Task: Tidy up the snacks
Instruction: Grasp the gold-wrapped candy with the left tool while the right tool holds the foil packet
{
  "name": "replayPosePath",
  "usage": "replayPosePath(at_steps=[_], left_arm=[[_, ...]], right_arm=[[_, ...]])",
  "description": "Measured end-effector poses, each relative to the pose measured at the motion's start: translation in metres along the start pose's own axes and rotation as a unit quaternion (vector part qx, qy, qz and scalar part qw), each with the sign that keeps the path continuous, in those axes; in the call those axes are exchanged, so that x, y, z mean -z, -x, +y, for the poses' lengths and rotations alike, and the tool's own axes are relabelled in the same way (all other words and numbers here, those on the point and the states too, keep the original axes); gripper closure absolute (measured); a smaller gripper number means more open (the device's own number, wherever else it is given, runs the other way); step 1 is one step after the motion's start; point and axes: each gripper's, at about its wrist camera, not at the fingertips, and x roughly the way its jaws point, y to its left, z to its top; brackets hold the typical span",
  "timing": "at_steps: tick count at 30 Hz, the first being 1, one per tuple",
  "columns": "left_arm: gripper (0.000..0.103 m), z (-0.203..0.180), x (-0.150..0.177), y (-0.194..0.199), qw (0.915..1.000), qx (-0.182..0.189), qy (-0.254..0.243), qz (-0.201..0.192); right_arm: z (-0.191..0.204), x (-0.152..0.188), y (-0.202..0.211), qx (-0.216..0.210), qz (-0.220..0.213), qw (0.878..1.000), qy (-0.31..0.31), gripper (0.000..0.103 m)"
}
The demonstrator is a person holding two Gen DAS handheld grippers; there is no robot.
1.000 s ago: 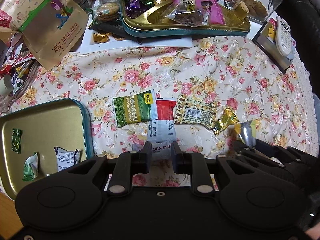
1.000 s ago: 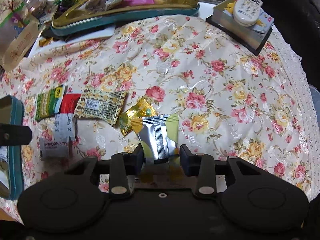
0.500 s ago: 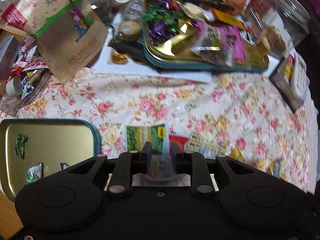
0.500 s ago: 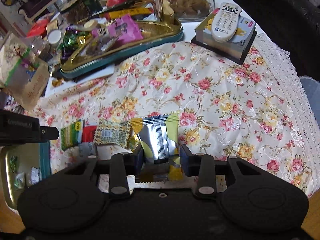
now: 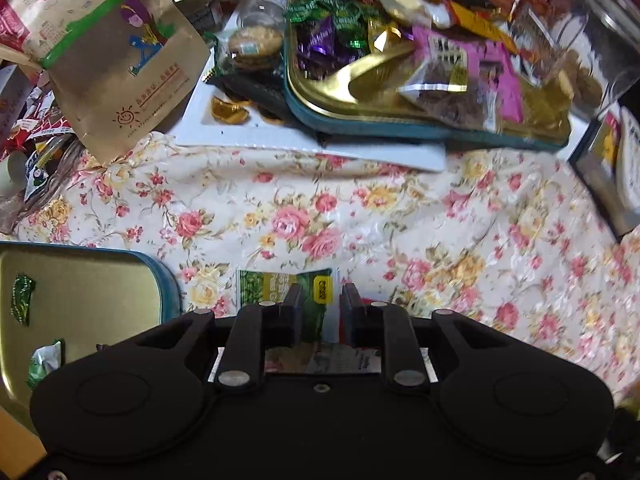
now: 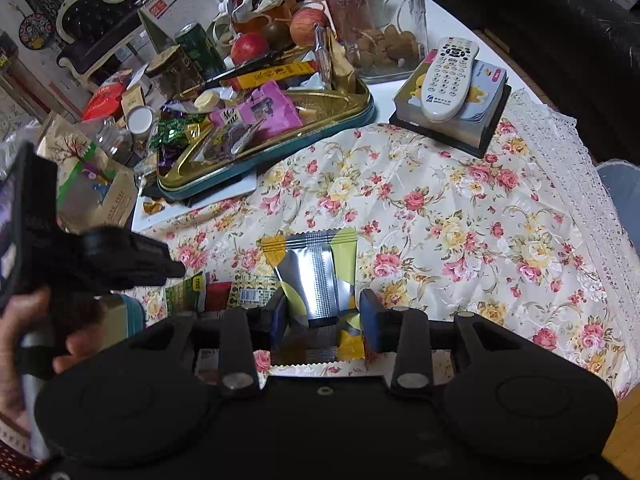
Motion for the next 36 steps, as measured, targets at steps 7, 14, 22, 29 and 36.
replayPosePath(at_steps=[7,14,22,29,36], left_arm=[[0.073,-0.027,0.019,-0.01,0.9983,0.017,-0.044,0.034],[0.073,-0.057,0.029,0.003,0.995,0.057,-0.08,0.019],[0.073,-0.078,0.037,0.006,0.9914,0.068,-0.112,0.0],[0.073,-0.116,0.053,0.007,0.9765,0.07,-0.202,-0.023],[0.072,-0.125,0.055,-0.012,0.9754,0.059,-0.213,-0.004]], right_arm=[[-0.014,-0.009,0.012,-0.006,-0.018,0.999,-0.032,0.063],[-0.012,-0.007,0.009,-0.004,-0.014,0.999,-0.028,0.063],[-0.017,-0.009,0.01,-0.001,-0.018,0.999,-0.035,0.063],[-0.022,-0.013,0.016,-0.004,-0.028,0.999,-0.046,0.062],[-0.038,-0.017,0.022,0.005,-0.041,0.997,-0.068,0.063]])
